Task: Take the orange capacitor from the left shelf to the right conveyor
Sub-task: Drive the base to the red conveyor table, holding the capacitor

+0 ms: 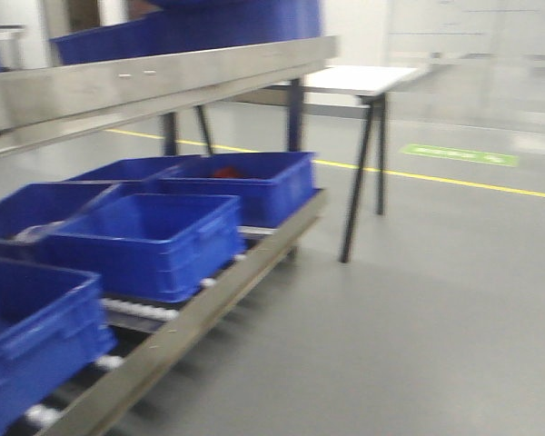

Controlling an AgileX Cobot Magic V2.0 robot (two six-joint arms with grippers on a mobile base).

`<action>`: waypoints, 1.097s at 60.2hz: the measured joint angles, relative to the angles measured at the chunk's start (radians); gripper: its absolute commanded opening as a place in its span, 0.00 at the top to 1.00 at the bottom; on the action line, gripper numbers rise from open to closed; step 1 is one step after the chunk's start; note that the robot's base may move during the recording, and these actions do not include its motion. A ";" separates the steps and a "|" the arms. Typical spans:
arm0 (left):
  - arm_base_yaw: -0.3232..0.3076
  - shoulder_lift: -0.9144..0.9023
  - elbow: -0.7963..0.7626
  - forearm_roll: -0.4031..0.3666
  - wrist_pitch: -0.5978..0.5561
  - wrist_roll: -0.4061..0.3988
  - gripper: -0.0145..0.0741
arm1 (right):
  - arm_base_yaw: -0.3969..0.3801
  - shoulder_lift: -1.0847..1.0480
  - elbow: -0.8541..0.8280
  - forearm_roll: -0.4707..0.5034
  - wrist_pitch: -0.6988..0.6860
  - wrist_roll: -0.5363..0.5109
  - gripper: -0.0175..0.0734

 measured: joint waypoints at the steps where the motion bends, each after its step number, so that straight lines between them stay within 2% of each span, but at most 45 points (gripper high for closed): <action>1: 0.000 0.000 0.000 0.000 0.000 0.000 0.95 | 0.000 0.000 0.000 0.000 0.000 0.000 0.74; 66: 0.000 0.000 0.000 0.000 0.000 0.000 0.95 | 0.000 -0.006 0.000 0.000 0.000 0.000 0.74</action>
